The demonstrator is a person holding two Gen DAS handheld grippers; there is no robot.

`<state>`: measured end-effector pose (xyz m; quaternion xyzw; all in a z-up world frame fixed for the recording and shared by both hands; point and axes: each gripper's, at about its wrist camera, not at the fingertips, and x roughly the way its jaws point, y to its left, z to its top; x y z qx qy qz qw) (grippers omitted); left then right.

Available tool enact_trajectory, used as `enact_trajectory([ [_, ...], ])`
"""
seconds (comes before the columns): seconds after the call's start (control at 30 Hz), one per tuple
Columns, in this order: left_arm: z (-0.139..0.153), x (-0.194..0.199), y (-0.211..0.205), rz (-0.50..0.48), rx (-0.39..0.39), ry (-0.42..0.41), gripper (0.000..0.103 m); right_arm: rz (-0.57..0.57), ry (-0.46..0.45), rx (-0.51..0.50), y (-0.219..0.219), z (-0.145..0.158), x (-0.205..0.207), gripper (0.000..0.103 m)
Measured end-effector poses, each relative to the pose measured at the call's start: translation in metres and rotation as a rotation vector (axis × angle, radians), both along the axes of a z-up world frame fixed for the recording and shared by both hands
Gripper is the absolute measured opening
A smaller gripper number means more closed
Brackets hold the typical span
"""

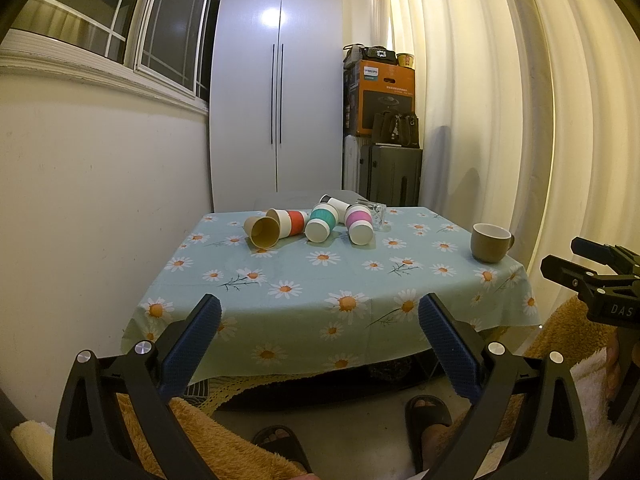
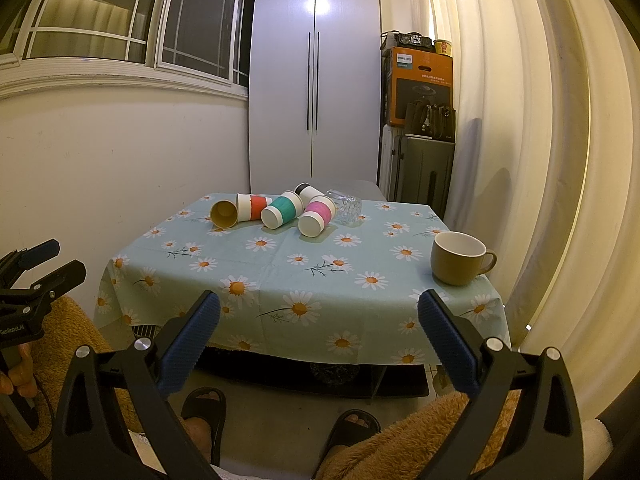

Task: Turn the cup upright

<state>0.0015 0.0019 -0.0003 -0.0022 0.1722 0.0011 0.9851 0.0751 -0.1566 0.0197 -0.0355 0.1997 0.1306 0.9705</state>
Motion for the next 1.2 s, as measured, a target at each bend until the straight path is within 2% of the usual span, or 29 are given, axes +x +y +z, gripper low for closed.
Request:
enact_trajectory([
  [0.3,-0.005,0.001,0.003,-0.002,-0.006,0.004,0.096,0.001,0.010,-0.002,0.003,-0.004,0.002,0.098],
  [0.53,-0.007,0.015,0.010,-0.036,-0.083,0.049,0.096,0.017,0.090,0.029,0.004,-0.004,0.022,0.098],
  [0.63,-0.002,0.027,0.011,-0.061,-0.085,0.067,0.096,0.030,0.078,0.015,0.010,0.008,0.033,0.098],
  [0.77,0.009,0.053,0.012,-0.085,-0.082,0.089,0.096,0.039,0.066,-0.011,0.022,0.025,0.062,0.098],
  [0.93,0.025,0.099,0.019,-0.092,-0.104,0.131,0.096,0.053,0.114,-0.007,0.038,0.036,0.113,0.098],
  [1.07,0.032,0.138,0.018,-0.092,-0.056,0.164,0.096,0.066,0.184,-0.009,0.046,0.035,0.160,0.098],
  [1.2,0.032,0.180,0.022,-0.098,-0.052,0.212,0.096,0.066,0.292,0.028,0.049,0.028,0.213,0.098],
])
